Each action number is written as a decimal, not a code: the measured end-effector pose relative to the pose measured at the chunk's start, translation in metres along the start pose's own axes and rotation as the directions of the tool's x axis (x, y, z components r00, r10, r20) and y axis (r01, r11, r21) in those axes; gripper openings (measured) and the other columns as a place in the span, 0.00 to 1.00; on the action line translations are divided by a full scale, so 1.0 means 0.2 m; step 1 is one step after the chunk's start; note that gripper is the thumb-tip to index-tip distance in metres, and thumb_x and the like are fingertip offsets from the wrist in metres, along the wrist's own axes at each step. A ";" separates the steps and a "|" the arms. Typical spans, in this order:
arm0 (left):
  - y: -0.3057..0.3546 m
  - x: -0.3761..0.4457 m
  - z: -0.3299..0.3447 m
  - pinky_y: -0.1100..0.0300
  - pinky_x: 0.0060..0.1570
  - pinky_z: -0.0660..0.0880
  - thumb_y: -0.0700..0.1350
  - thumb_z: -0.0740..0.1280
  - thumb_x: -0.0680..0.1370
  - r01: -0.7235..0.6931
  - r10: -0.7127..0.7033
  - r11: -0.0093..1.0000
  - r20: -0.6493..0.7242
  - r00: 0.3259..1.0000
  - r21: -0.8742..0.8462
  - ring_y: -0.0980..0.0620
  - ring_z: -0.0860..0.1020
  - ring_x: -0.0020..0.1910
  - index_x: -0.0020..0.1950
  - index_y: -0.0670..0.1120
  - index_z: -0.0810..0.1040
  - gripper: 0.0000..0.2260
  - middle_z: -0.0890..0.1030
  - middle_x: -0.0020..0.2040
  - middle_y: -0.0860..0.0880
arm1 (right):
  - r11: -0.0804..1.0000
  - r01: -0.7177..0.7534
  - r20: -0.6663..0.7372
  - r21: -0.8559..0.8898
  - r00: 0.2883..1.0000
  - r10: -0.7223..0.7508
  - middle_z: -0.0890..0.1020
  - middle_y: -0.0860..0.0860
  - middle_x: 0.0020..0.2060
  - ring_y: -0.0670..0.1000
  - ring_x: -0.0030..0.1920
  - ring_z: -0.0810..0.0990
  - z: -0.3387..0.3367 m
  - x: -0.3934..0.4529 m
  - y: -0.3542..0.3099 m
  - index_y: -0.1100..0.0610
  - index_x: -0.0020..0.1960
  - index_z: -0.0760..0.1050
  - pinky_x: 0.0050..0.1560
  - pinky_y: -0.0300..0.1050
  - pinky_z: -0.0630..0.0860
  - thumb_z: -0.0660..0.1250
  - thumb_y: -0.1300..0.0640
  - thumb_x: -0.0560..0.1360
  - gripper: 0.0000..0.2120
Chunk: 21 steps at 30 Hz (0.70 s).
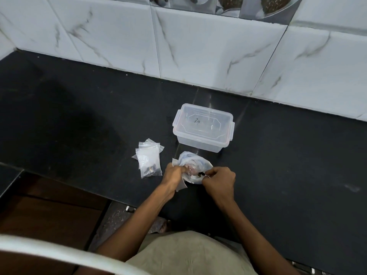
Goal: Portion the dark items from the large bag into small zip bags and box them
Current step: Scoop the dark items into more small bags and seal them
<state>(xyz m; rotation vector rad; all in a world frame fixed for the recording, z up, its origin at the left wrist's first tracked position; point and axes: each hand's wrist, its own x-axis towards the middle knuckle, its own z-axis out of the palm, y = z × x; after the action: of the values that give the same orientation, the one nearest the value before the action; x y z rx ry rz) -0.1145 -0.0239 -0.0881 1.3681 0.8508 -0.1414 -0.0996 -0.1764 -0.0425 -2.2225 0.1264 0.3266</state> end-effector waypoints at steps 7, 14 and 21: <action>-0.02 -0.04 0.01 0.61 0.32 0.74 0.39 0.65 0.79 0.012 -0.002 0.991 0.073 0.997 -0.130 0.42 0.82 0.44 0.55 0.36 0.82 0.10 0.85 0.47 0.39 | 0.992 0.072 0.004 -0.102 0.997 -0.072 0.86 0.51 0.40 0.44 0.38 0.83 0.03 0.00 0.06 0.61 0.49 0.86 0.39 0.28 0.75 0.70 0.68 0.68 0.13; -0.05 -0.03 -0.05 0.58 0.39 0.72 0.36 0.65 0.75 0.063 -0.024 0.981 0.207 0.978 -0.182 0.48 0.81 0.43 0.49 0.41 0.86 0.10 0.86 0.45 0.43 | 0.857 0.288 0.116 -0.428 0.958 -0.264 0.80 0.55 0.39 0.55 0.38 0.79 0.03 -0.01 0.07 0.61 0.40 0.84 0.36 0.45 0.74 0.66 0.66 0.67 0.08; -0.02 -0.06 0.00 0.57 0.43 0.81 0.37 0.81 0.64 -0.041 0.050 0.997 0.140 0.989 -0.069 0.48 0.85 0.46 0.60 0.40 0.80 0.25 0.86 0.49 0.43 | 0.941 0.211 0.053 -0.265 0.977 -0.205 0.84 0.55 0.34 0.52 0.34 0.82 0.06 -0.02 0.06 0.62 0.39 0.84 0.39 0.53 0.82 0.67 0.64 0.66 0.07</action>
<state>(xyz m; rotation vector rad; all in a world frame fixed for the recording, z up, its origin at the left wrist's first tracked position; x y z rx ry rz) -0.1256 -0.0288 -0.0847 1.2984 0.6991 -0.1712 -0.1084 -0.1738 -0.0571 -2.4733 -0.1770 0.2663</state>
